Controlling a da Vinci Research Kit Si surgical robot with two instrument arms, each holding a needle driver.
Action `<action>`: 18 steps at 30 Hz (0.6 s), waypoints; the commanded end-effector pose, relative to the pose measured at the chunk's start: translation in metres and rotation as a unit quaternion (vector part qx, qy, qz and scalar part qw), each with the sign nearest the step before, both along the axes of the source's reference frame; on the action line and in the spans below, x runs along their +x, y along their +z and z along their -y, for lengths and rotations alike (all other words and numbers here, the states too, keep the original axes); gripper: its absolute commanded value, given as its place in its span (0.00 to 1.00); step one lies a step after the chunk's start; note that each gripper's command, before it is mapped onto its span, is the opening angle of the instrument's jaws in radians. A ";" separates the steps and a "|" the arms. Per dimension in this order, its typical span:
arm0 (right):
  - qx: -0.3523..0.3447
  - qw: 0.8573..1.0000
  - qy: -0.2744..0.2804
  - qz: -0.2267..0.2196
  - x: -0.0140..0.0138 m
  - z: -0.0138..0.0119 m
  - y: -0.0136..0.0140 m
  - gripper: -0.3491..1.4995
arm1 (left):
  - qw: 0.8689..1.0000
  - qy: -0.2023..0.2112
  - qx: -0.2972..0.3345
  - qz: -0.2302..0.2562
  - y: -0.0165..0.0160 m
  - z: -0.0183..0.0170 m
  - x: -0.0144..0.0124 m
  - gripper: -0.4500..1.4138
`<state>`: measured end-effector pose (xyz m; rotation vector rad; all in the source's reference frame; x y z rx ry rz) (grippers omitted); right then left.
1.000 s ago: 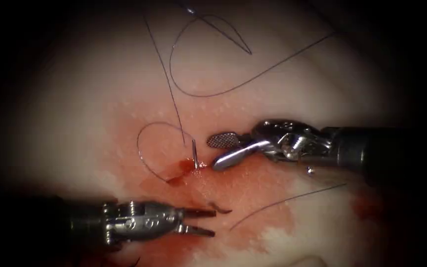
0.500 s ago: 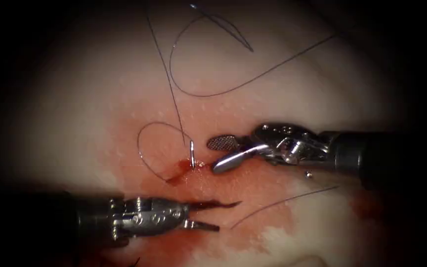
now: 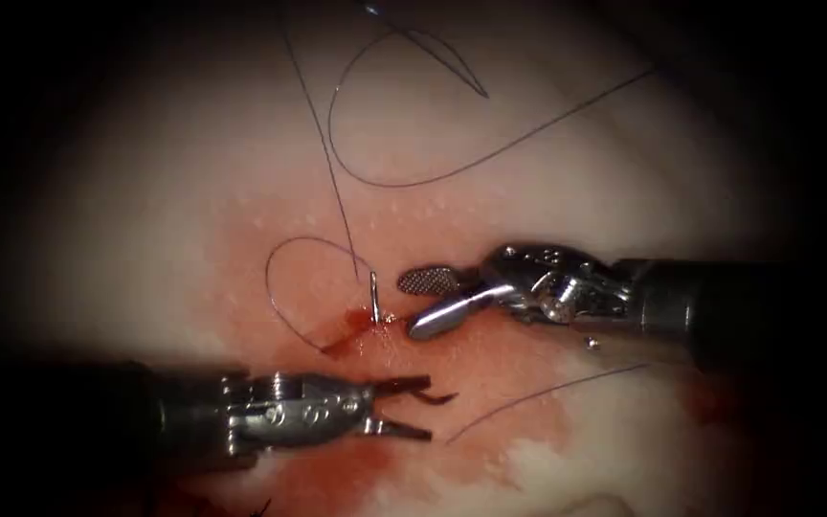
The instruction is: Wound Closure
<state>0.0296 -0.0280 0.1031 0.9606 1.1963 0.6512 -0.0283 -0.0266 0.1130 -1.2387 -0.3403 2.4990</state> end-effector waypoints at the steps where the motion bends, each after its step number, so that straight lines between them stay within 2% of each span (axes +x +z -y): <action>1: -0.001 1.000 0.000 -0.001 0.0008 0.0000 0.0005 0.61 | 1.000 -0.001 0.000 0.001 0.0006 0.0002 -0.0006 0.56; 8: -0.002 1.000 0.000 0.000 0.0008 0.0002 0.0007 0.59 | 1.000 -0.004 0.000 -0.001 0.0012 0.0000 -0.0012 0.56; 11: -0.002 1.000 0.001 0.000 0.0008 0.0002 0.0007 0.58 | 1.000 -0.004 -0.003 -0.002 0.0018 0.0002 -0.0013 0.50; 13: -0.002 1.000 0.001 0.000 0.0008 0.0001 0.0007 0.58 | 1.000 -0.005 -0.005 -0.004 0.0022 0.0004 -0.0014 0.37; 16: -0.002 1.000 0.003 0.001 0.0007 0.0000 0.0008 0.57 | 1.000 -0.012 0.002 -0.005 0.0022 0.0007 -0.0014 0.02; 18: -0.003 1.000 0.005 0.002 0.0006 -0.0001 0.0008 0.57 | 1.000 -0.021 0.015 -0.007 0.0018 0.0008 -0.0014 0.00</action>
